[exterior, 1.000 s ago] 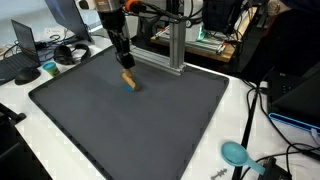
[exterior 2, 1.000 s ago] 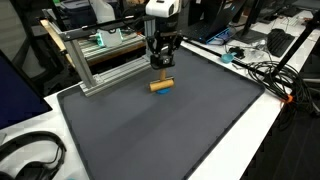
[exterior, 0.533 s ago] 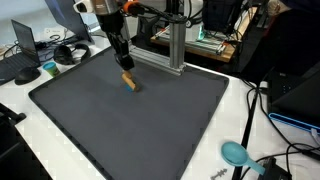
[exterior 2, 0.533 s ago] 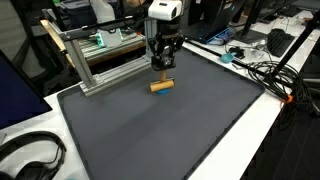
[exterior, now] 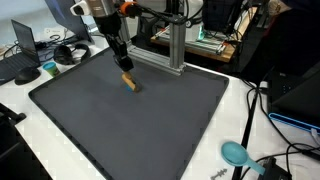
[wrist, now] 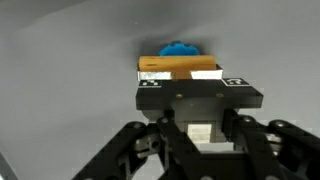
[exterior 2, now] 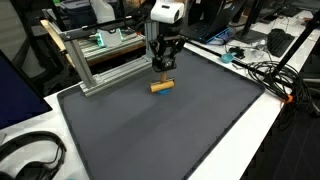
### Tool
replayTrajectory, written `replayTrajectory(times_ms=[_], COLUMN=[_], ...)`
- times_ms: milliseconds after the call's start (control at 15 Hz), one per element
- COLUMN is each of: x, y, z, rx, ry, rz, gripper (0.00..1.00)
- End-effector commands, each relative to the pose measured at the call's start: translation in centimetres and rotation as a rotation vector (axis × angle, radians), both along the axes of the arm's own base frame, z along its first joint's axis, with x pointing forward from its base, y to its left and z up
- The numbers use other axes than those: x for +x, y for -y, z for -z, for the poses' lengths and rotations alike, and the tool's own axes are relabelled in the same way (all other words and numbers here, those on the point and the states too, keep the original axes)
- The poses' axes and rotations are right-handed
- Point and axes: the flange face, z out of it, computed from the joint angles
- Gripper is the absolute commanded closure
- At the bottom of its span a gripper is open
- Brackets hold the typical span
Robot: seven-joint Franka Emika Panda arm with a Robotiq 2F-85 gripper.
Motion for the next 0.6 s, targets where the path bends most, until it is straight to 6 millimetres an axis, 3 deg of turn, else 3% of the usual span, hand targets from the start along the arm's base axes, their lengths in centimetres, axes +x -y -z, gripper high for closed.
replayTrajectory(times_ms=[0, 533], x=[0.6, 0.4], y=[-0.1, -0.1], z=[4.0, 6.3], rx=[0.050, 0.105], ry=[-0.056, -0.107], rz=[-0.005, -0.045], gripper=[0.78, 0.78])
